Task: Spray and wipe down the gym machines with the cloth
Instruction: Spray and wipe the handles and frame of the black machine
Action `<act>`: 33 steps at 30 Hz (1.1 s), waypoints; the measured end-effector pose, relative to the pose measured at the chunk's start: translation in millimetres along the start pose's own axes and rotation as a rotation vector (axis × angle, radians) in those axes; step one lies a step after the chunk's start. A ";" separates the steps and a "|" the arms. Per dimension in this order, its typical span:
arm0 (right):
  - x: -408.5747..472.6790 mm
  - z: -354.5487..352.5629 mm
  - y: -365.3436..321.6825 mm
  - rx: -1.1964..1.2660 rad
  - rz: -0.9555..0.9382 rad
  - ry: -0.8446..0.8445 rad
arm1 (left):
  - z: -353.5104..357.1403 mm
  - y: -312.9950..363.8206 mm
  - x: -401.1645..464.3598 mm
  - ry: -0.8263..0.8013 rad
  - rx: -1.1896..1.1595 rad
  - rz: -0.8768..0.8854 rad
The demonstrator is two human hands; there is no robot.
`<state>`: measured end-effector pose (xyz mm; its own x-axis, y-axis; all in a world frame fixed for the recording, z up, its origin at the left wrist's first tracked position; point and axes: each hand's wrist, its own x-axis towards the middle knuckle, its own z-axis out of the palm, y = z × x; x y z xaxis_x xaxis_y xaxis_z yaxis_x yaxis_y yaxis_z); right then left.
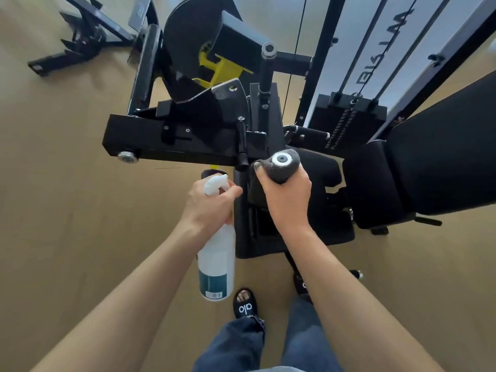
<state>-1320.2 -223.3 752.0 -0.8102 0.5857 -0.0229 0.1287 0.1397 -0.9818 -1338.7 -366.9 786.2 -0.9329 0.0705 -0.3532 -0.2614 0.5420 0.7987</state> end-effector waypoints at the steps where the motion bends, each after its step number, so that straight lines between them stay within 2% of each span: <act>1: 5.6 -5.4 -1.0 -0.002 0.042 -0.095 | 1.1 -0.7 0.7 -0.003 0.001 -0.006; 4: 18.5 -24.5 -1.8 0.150 0.169 -0.456 | 4.9 0.1 1.7 -0.027 -0.014 -0.011; 6: 25.9 -31.5 1.6 0.180 0.145 -0.597 | 6.2 1.4 2.0 -0.036 -0.017 -0.005; 8: 22.9 -27.4 13.7 0.085 0.127 -0.550 | 6.7 1.6 1.5 -0.036 -0.012 -0.004; 10: 6.8 -16.6 33.7 -0.041 0.168 -0.320 | 7.8 0.1 0.9 -0.029 -0.018 0.003; 12: -15.5 -6.4 48.9 -0.049 0.154 -0.161 | 9.5 -3.1 -1.6 -0.030 -0.021 0.013; 17: -29.6 4.0 59.0 -0.015 0.100 -0.041 | 9.7 -15.7 -7.2 -0.040 -0.011 -0.003; 26: -39.0 -6.1 67.3 -0.186 -0.016 -0.073 | 12.0 -23.6 -11.5 -0.082 -0.055 -0.019; 29: -12.4 -15.2 48.9 -0.197 0.126 -0.180 | 12.7 -19.0 -9.4 -0.099 -0.045 -0.018; 33: 2.5 -21.0 37.7 -0.014 0.277 -0.346 | 12.9 -13.4 -2.9 -0.092 -0.037 -0.018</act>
<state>-1305.4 -199.8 718.9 -0.8877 0.3007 -0.3486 0.3734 0.0275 -0.9272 -1329.4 -363.5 770.2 -0.9018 0.1387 -0.4094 -0.2881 0.5131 0.8085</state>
